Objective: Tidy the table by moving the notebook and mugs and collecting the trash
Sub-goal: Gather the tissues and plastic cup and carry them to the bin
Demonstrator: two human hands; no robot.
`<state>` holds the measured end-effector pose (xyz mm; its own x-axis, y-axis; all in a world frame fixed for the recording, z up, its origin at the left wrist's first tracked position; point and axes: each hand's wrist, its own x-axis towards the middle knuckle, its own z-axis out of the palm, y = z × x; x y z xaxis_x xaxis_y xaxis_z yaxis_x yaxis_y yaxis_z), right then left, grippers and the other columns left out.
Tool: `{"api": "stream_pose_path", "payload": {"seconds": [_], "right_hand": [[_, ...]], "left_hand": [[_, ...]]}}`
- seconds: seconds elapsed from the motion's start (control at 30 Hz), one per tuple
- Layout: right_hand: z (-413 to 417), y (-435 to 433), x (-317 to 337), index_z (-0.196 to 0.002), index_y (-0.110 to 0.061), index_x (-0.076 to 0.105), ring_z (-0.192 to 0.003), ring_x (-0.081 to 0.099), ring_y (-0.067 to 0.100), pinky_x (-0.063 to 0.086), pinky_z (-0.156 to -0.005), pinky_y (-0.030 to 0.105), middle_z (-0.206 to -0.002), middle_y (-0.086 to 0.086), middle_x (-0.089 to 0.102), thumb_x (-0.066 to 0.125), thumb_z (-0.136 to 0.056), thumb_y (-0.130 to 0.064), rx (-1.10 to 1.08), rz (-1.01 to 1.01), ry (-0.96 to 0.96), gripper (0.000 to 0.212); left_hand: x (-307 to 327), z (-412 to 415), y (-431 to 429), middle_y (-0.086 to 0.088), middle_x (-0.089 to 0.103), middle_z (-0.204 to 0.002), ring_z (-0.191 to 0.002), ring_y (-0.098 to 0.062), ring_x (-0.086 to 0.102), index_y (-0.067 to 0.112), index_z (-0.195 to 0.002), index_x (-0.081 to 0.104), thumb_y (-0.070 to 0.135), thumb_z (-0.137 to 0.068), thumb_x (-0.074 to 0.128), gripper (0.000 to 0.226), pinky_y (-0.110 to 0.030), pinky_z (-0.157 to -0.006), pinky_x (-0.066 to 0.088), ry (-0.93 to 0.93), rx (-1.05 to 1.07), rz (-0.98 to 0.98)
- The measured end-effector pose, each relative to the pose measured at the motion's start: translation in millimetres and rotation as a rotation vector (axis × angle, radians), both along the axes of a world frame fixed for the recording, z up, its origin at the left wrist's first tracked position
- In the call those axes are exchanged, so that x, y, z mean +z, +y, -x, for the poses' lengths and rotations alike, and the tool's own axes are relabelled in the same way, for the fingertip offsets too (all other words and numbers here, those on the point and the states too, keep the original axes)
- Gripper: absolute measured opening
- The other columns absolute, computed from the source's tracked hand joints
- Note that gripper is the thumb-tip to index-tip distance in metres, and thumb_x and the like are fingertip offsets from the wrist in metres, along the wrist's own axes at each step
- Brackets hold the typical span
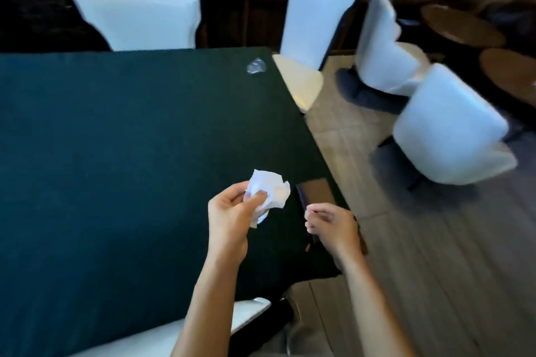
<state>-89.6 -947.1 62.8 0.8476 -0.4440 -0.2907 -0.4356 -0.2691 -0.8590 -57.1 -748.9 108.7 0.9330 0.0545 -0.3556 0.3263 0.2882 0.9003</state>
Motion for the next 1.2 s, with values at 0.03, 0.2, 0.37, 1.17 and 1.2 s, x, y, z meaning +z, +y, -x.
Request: {"api": "stream_pose_path", "payload": {"seconds": [0.03,0.2,0.37,1.17,1.2], "right_hand": [[-14,2,-14,-0.09,-0.02,0.08,-0.068,0.076,0.015,0.066,-0.074,0.038,-0.072,-0.001,0.079,0.074,-0.087,-0.015,0.049,0.014,0.043,0.009],[-87,8,-78,-0.121,-0.009,0.071,-0.076,0.073,0.019,0.065,-0.08,0.038,-0.091,0.007,0.076,0.077,-0.086,-0.018,0.093,-0.096,0.268,0.036],[-135,16,-132,-0.131,-0.018,0.057,-0.083,0.074,0.023,0.065,-0.078,0.041,-0.112,0.01,0.071,0.08,-0.072,-0.041,0.092,-0.077,0.411,0.067],[-374,-26,-65,-0.095,-0.022,0.078,-0.088,0.076,0.027,0.064,-0.078,0.045,-0.092,0.004,0.08,0.074,-0.088,-0.012,0.383,-0.344,-0.083,0.013],[-388,-26,-70,-0.093,-0.023,0.079,-0.088,0.076,0.026,0.063,-0.079,0.045,-0.092,0.004,0.08,0.074,-0.089,-0.017,0.392,-0.334,-0.057,0.01]], "left_hand": [[-2,-1,8,-0.019,0.082,-0.095,-0.082,-0.028,0.075,0.009,-0.095,0.082,-0.002,-0.087,0.073,0.016,-0.038,-0.075,0.058,0.008,0.048,0.0],[-10,-3,26,-0.01,0.082,-0.093,-0.076,-0.018,0.076,0.009,-0.109,0.078,0.003,-0.093,0.07,0.02,-0.026,-0.066,0.059,0.021,0.208,-0.008],[-20,-25,8,-0.003,0.079,-0.08,-0.065,-0.014,0.071,0.011,-0.102,0.079,0.007,-0.092,0.071,0.014,-0.021,-0.055,0.051,0.064,0.232,-0.131],[-98,-304,-94,-0.013,0.066,-0.077,-0.059,-0.018,0.054,-0.005,-0.108,0.072,0.021,-0.096,0.072,0.029,-0.029,-0.061,0.045,0.226,0.089,0.054],[-103,-313,-95,-0.015,0.068,-0.081,-0.063,-0.021,0.056,-0.006,-0.107,0.071,0.016,-0.093,0.075,0.026,-0.028,-0.06,0.045,0.232,0.107,0.073]]}}
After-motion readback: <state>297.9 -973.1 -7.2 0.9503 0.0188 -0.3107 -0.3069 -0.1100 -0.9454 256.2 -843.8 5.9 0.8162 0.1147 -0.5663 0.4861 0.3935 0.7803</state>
